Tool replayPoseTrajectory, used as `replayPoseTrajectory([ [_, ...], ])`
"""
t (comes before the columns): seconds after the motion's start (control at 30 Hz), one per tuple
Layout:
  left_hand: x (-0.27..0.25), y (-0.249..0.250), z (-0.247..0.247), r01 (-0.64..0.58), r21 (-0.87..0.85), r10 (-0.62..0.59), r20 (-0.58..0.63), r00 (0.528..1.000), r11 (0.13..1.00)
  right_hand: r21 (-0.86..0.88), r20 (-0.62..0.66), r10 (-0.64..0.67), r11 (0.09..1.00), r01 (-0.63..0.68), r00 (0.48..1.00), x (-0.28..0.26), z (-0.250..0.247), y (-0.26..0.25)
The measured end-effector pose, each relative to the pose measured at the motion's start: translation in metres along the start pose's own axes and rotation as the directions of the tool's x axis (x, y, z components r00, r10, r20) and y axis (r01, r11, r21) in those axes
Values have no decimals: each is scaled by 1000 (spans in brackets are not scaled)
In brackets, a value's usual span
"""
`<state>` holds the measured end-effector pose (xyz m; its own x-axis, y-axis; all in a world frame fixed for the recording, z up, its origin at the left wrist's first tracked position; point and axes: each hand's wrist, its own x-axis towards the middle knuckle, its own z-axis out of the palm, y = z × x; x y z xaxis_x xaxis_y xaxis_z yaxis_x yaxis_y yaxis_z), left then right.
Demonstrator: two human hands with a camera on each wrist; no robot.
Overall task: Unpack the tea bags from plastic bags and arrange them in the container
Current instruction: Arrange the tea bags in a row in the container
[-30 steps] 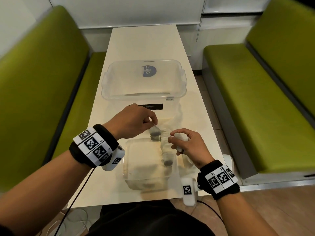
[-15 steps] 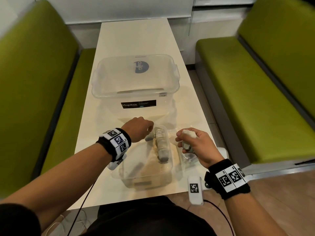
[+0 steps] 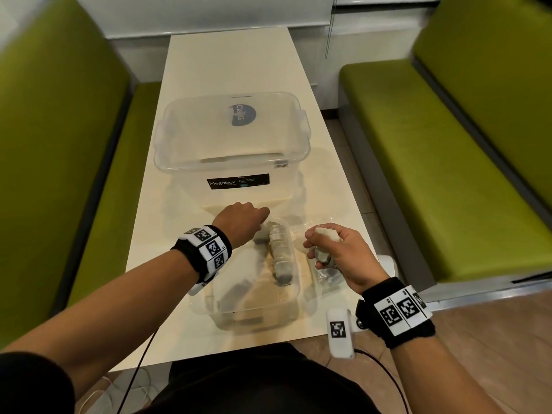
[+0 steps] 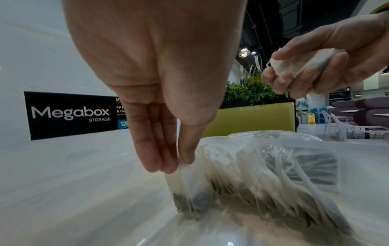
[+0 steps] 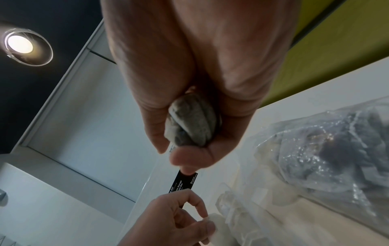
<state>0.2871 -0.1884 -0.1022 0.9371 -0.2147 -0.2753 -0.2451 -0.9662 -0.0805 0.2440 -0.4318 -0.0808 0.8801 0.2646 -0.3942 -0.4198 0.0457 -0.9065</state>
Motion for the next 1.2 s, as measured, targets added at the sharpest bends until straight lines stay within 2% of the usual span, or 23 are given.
replayPoseTrajectory([
  [0.13,-1,1,0,36,43,-35,-23,999,998,4,5,5,1000,-5,1000,-1,2,-3],
  [0.27,-3,-3,-3,80,-28,-81,-39,996,996,51,19,61,997,-62,998,0,5,-4],
  [0.37,-10,-8,-10,138,-185,-149,-45,988,973,121,39,128,984,-132,991,0,7,-4],
  [0.43,-18,-11,-14,180,-327,-212,-66,975,928,135,47,149,979,-154,988,1,9,-4],
  [0.57,-40,-9,-28,147,-583,-266,-123,956,799,113,97,138,983,-148,986,1,20,-6],
  [0.67,-62,-1,-44,23,-763,-195,-136,971,645,91,191,132,984,-152,973,0,30,-11],
  [0.73,-74,7,-51,-59,-823,-88,-132,987,566,57,249,129,987,-147,960,-1,34,-12],
  [0.83,-88,18,-55,-112,-871,26,-113,993,478,11,327,134,989,-146,936,-3,40,-13],
  [0.9,-90,23,-53,-122,-873,35,-120,992,473,-28,367,135,990,-135,920,-4,43,-13],
  [1.0,-92,26,-49,-127,-862,-22,-158,987,491,-52,398,133,991,-123,908,-4,47,-12],
  [1.1,-93,25,-48,-119,-847,-62,-176,982,518,-13,383,129,991,-134,915,-5,46,-10],
  [1.2,-95,20,-48,-84,-864,-115,-161,980,496,15,339,119,991,-133,933,-6,42,-8],
])
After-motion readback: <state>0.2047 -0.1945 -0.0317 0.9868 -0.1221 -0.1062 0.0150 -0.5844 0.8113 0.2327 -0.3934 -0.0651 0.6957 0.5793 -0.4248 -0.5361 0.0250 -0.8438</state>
